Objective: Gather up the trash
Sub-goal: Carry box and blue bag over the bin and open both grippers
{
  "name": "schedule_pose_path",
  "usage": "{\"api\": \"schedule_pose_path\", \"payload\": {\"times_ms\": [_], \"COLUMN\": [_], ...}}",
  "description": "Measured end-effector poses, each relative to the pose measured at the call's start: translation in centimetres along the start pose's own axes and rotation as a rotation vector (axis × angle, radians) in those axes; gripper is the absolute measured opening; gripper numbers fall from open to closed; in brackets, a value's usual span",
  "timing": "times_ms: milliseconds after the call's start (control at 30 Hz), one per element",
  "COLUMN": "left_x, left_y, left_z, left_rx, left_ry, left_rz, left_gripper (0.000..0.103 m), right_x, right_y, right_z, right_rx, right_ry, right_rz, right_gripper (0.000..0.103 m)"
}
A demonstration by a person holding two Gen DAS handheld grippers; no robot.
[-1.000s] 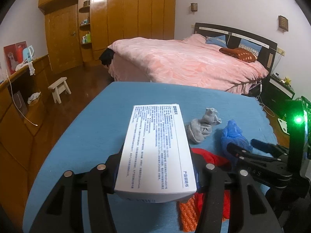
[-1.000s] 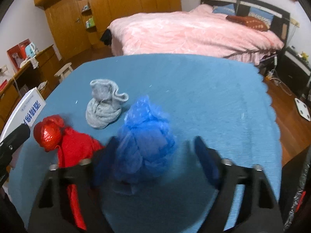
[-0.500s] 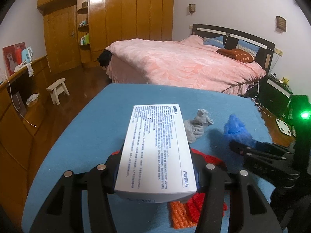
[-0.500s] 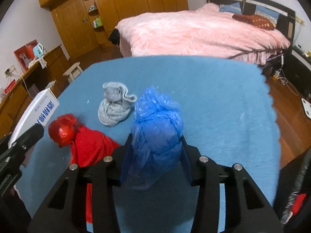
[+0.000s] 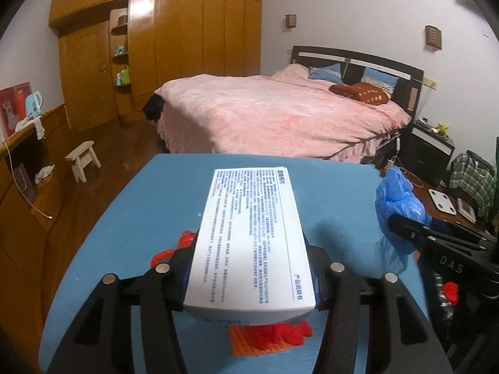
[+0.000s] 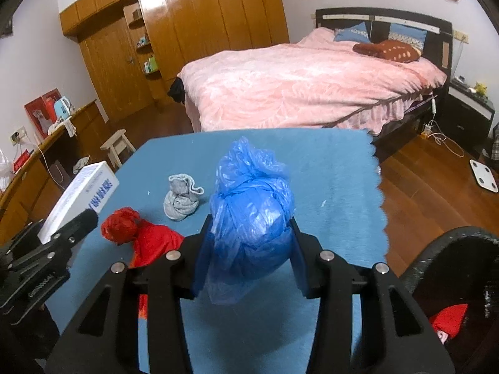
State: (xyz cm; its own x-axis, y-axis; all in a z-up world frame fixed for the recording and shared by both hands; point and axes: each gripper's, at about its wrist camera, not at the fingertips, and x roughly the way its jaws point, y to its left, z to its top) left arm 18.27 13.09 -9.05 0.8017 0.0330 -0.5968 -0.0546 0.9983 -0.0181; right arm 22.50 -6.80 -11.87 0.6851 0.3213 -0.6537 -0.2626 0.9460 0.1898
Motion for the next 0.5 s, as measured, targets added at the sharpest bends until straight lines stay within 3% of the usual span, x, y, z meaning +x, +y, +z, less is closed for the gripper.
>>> {"api": "schedule_pose_path", "payload": {"times_ms": [500], "left_x": [-3.4], "left_y": [-5.9], "left_z": [1.4], "left_rx": [0.061], "left_ry": [-0.048], "left_rz": [-0.111], "left_gripper": [0.054], "right_x": [-8.1], "right_y": [-3.6], "right_z": [-0.1], "right_rx": [0.039], "right_ry": [-0.099], "right_rz": [-0.036], "right_gripper": [0.043]}}
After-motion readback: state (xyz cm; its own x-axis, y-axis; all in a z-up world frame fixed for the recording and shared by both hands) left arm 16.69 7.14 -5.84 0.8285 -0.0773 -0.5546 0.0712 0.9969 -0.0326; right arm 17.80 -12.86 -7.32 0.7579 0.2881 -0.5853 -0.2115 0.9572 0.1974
